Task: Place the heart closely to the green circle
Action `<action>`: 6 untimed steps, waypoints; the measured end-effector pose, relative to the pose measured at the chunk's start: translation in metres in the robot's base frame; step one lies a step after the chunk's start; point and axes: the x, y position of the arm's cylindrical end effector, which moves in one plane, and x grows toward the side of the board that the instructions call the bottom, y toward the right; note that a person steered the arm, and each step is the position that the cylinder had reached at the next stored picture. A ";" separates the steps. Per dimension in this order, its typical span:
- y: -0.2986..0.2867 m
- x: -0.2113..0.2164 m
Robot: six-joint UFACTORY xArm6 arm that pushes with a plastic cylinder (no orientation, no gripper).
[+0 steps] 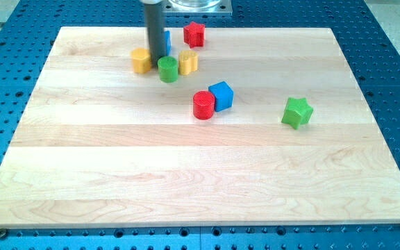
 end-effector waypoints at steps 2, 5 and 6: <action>-0.028 -0.016; 0.159 0.008; 0.126 0.058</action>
